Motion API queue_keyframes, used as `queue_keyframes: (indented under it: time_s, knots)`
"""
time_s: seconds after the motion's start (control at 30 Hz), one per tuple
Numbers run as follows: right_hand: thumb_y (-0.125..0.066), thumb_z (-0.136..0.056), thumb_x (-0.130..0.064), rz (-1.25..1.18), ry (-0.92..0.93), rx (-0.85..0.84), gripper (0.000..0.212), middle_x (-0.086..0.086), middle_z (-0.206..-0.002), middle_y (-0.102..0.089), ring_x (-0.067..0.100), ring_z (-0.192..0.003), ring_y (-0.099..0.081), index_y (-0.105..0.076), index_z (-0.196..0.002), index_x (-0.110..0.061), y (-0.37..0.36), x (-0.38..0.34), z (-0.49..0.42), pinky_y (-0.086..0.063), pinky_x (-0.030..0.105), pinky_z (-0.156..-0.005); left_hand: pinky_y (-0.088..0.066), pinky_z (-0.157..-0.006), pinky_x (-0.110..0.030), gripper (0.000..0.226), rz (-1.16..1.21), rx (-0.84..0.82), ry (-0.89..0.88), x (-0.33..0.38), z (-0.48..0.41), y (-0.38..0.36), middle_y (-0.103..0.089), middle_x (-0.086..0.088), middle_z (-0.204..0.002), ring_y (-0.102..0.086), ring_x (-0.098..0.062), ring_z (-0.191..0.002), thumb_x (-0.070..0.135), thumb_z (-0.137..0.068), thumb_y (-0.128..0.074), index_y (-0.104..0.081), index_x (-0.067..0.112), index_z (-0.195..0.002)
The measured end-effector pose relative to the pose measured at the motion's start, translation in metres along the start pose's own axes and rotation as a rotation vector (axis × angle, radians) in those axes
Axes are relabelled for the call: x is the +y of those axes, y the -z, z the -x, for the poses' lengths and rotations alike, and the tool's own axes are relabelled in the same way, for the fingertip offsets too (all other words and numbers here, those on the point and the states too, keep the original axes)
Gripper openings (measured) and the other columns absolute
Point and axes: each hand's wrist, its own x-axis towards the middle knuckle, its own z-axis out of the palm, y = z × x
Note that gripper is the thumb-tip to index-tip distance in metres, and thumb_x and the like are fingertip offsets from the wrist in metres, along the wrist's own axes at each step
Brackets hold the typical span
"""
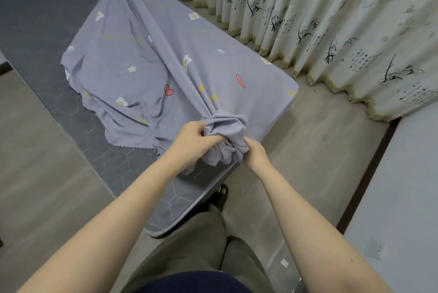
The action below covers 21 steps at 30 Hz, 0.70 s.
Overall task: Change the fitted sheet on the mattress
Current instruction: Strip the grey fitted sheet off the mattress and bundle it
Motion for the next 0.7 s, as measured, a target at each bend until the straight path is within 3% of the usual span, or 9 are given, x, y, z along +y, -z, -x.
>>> queue_keyframes:
  time_s: [0.07, 0.2, 0.3, 0.37, 0.47, 0.5, 0.57, 0.63, 0.7]
  knots:
    - [-0.049, -0.088, -0.004, 0.005, -0.042, 0.015, 0.037, 0.009, -0.108, -0.067, 0.027, -0.095, -0.058, -0.063, -0.121, -0.015, 0.015, 0.006, -0.011, -0.035, 0.024, -0.069, -0.035, -0.045, -0.010, 0.025, 0.052, 0.061, 0.044, -0.001, -0.017, -0.001, -0.052, 0.017, -0.047, -0.044, 0.004, -0.046, 0.025, -0.079, -0.073, -0.059, 0.024, -0.059]
    - [-0.038, -0.094, -0.009, -0.160, -0.273, -0.041, 0.030, 0.021, -0.099, -0.067, 0.031, -0.085, -0.058, -0.066, -0.104, -0.004, 0.063, 0.028, -0.039, -0.045, 0.035, -0.072, -0.031, -0.042, -0.023, 0.038, -0.332, 0.251, 0.144, -0.012, -0.072, 0.001, -0.047, 0.010, -0.042, -0.049, -0.007, -0.046, 0.044, -0.070, -0.075, -0.053, 0.021, -0.050]
    - [-0.042, -0.088, -0.004, -0.328, -0.352, 0.057, 0.020, 0.016, -0.071, -0.055, 0.022, -0.072, -0.043, -0.056, -0.074, -0.004, 0.100, 0.020, -0.068, -0.032, 0.035, -0.067, -0.033, -0.050, -0.029, 0.052, -0.424, 0.297, 0.296, -0.020, -0.120, -0.002, -0.057, 0.001, -0.069, -0.061, -0.026, -0.076, 0.052, -0.067, -0.076, -0.054, 0.009, -0.085]
    - [-0.042, -0.085, -0.003, -0.397, -0.315, 0.136, 0.016, 0.017, -0.074, -0.055, 0.021, -0.076, -0.043, -0.055, -0.077, -0.004, 0.125, 0.002, -0.094, -0.034, 0.035, -0.068, -0.036, -0.055, -0.026, 0.086, -0.289, 0.299, 0.319, -0.017, -0.150, -0.008, -0.052, 0.008, -0.086, -0.059, -0.023, -0.093, 0.052, -0.059, -0.085, -0.040, 0.006, -0.115]
    - [-0.038, -0.086, 0.001, -0.441, -0.126, 0.078, 0.036, 0.012, -0.097, -0.070, 0.019, -0.086, -0.059, -0.068, -0.104, -0.004, 0.151, -0.049, -0.130, -0.049, 0.030, -0.078, -0.040, -0.085, -0.024, 0.139, -0.117, 0.085, 0.161, 0.001, -0.187, -0.026, -0.049, 0.010, -0.116, -0.049, -0.010, -0.110, 0.044, -0.049, -0.092, 0.000, 0.023, -0.152]
    - [-0.037, -0.087, 0.004, -0.475, -0.051, 0.011, 0.039, 0.007, -0.098, -0.070, 0.013, -0.087, -0.061, -0.068, -0.110, -0.004, 0.154, -0.067, -0.140, -0.050, 0.024, -0.080, -0.040, -0.090, -0.023, 0.135, -0.162, -0.043, 0.086, 0.006, -0.199, -0.032, -0.049, 0.013, -0.125, -0.049, -0.007, -0.116, 0.047, -0.048, -0.090, -0.006, 0.029, -0.152]
    - [-0.044, -0.088, 0.006, -0.494, 0.043, -0.133, 0.024, 0.003, -0.085, -0.062, 0.009, -0.078, -0.055, -0.064, -0.100, -0.002, 0.156, -0.094, -0.159, -0.047, 0.020, -0.069, -0.047, -0.095, -0.028, 0.094, -0.257, -0.207, -0.027, 0.016, -0.220, -0.043, -0.059, 0.014, -0.123, -0.056, -0.006, -0.115, 0.049, -0.053, -0.085, -0.043, 0.035, -0.136]
    - [-0.055, -0.081, 0.002, -0.490, 0.073, -0.241, 0.014, -0.001, -0.071, -0.048, 0.008, -0.068, -0.045, -0.053, -0.080, -0.012, 0.161, -0.101, -0.179, -0.037, 0.021, -0.060, -0.051, -0.089, -0.024, 0.041, -0.167, -0.093, -0.051, 0.024, -0.241, -0.047, -0.070, 0.015, -0.098, -0.063, -0.002, -0.099, 0.026, -0.070, -0.078, -0.063, 0.041, -0.105]
    - [-0.051, -0.073, 0.005, -0.550, 0.068, -0.233, 0.021, -0.001, -0.075, -0.050, 0.008, -0.071, -0.047, -0.052, -0.081, -0.014, 0.171, -0.089, -0.196, -0.037, 0.016, -0.060, -0.050, -0.075, -0.024, 0.021, -0.186, 0.098, -0.006, 0.030, -0.260, -0.041, -0.070, 0.008, -0.083, -0.066, -0.011, -0.088, 0.014, -0.080, -0.068, -0.069, 0.031, -0.092]
